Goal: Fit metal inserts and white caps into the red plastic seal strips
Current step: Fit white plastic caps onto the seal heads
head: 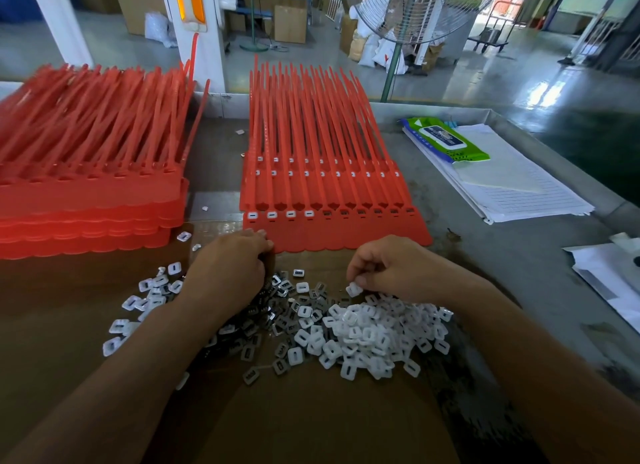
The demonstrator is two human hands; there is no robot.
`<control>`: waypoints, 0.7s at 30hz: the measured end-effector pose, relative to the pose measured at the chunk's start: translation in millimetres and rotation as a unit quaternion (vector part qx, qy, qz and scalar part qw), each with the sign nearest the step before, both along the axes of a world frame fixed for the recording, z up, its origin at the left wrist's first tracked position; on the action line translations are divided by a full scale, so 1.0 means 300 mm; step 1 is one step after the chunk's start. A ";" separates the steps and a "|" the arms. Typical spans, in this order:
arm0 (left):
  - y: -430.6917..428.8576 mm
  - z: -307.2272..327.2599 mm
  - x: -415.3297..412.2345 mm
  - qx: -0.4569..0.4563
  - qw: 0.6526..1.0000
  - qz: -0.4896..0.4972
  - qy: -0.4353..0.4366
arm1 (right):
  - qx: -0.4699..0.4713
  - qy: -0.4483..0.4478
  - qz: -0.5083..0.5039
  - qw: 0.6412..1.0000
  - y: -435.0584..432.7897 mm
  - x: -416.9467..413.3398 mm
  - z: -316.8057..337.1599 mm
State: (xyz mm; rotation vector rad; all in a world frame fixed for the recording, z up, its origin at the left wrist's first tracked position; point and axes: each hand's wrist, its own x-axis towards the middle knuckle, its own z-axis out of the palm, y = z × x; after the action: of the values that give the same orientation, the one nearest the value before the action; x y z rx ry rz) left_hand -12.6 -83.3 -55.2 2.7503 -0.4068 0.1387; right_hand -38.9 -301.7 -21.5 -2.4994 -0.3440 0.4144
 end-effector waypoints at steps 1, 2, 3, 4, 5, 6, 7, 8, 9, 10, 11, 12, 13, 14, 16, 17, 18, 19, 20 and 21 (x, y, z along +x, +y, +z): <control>0.000 0.000 0.000 -0.002 1.000 -0.001 0.000 | 0.003 0.000 0.001 1.000 0.002 0.000 -0.001; 0.001 0.000 0.000 -0.003 1.000 -0.001 0.000 | 0.009 -0.001 0.003 1.000 0.005 0.000 -0.002; 0.000 0.001 0.000 -0.004 1.000 -0.001 0.000 | 0.017 -0.002 0.005 1.000 0.007 0.000 -0.004; 0.001 0.001 0.000 -0.005 1.000 -0.002 0.001 | 0.025 -0.004 0.005 1.000 0.009 0.000 -0.008; 0.001 0.001 0.000 -0.005 1.000 -0.001 0.002 | 0.033 -0.006 0.005 0.999 0.011 0.000 -0.011; 0.001 0.000 0.000 -0.005 1.000 -0.001 0.003 | 0.039 -0.008 0.003 0.999 0.011 0.000 -0.014; 0.002 0.000 0.000 -0.005 1.000 0.001 0.002 | 0.043 -0.008 0.000 0.999 0.012 0.001 -0.016; 0.002 -0.001 0.001 -0.006 1.000 0.002 0.001 | 0.044 -0.007 -0.001 0.999 0.013 0.002 -0.017; 0.002 -0.001 0.001 -0.007 1.000 0.002 -0.001 | 0.045 -0.006 -0.001 0.999 0.014 0.002 -0.017; 0.002 -0.001 0.001 -0.009 1.000 0.001 -0.003 | 0.048 -0.006 0.000 0.999 0.016 0.003 -0.017; 0.002 -0.001 0.002 -0.010 1.000 0.000 -0.004 | 0.052 -0.007 -0.001 0.999 0.018 0.004 -0.016; 0.002 -0.002 0.002 -0.009 1.000 -0.001 -0.004 | 0.053 -0.012 -0.002 0.999 0.019 0.005 -0.014; 0.003 -0.001 0.002 -0.007 1.000 -0.002 -0.005 | 0.048 -0.019 -0.002 0.999 0.018 0.006 -0.010; 0.003 -0.001 0.002 -0.006 1.000 -0.002 -0.005 | 0.040 -0.024 -0.001 0.999 0.017 0.007 -0.007; 0.002 -0.001 0.002 -0.006 1.000 -0.002 -0.005 | 0.024 -0.016 0.002 1.000 0.012 0.007 0.001; 0.002 0.000 0.002 -0.006 1.000 -0.002 -0.004 | 0.018 -0.005 0.004 1.000 0.011 0.007 0.002; 0.001 0.002 0.001 -0.005 1.000 -0.002 -0.003 | 0.010 0.004 0.004 1.000 0.010 0.007 0.002; 0.001 0.003 0.001 -0.004 1.000 -0.002 -0.003 | 0.000 0.008 0.003 1.000 0.011 0.006 0.001; -0.001 0.005 0.002 -0.003 1.000 -0.003 -0.004 | -0.011 0.005 0.005 1.000 0.012 0.006 0.000; -0.002 0.005 0.001 -0.003 1.000 -0.002 -0.005 | -0.020 0.000 0.008 1.000 0.014 0.006 0.000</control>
State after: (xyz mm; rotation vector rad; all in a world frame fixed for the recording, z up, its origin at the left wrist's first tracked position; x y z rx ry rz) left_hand -12.2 -83.7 -53.6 2.7436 -0.4152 0.1521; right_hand -37.0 -297.4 -21.5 -2.5379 -0.3590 0.4312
